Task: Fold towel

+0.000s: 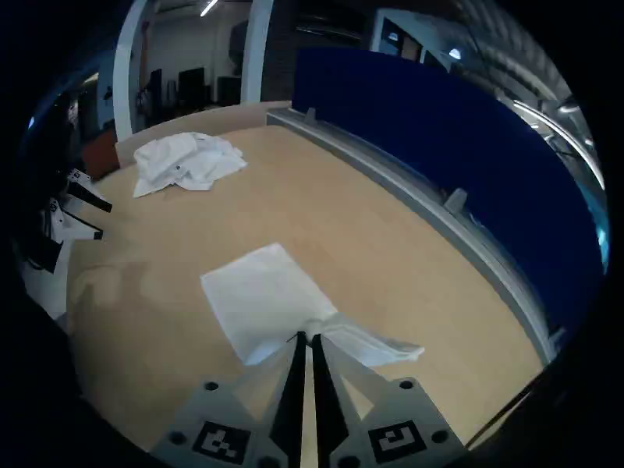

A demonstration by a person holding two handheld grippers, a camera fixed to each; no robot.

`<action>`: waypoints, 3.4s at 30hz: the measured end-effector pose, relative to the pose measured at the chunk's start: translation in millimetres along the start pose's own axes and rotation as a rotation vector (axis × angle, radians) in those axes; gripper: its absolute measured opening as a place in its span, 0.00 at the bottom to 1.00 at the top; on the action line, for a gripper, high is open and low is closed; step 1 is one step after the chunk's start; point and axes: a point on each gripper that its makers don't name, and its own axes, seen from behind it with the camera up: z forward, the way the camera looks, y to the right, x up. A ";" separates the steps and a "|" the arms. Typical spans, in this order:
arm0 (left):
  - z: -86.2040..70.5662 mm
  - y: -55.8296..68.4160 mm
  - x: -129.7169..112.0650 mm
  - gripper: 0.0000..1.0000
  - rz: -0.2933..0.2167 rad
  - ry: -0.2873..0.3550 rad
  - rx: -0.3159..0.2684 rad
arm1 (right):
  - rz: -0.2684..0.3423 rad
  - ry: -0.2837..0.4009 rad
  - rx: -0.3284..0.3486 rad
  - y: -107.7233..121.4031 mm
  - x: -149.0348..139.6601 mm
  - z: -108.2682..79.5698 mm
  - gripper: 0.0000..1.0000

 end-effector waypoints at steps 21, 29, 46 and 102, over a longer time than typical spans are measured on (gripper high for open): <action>-20.6 -12.6 -24.1 0.92 -0.099 0.024 0.021 | -0.079 -0.102 0.225 -121.7 4.9 133.0 0.06; -20.2 -13.5 -21.4 0.92 -0.101 0.027 0.015 | -0.081 -0.094 0.229 -120.7 8.6 130.3 0.14; -15.9 -8.4 -19.1 0.92 -0.094 0.020 0.002 | -0.091 -0.024 0.241 -121.3 14.4 97.7 1.00; -14.0 -4.1 -15.7 0.92 -0.083 0.016 -0.009 | 0.214 -0.127 0.016 -87.7 -78.4 74.9 0.60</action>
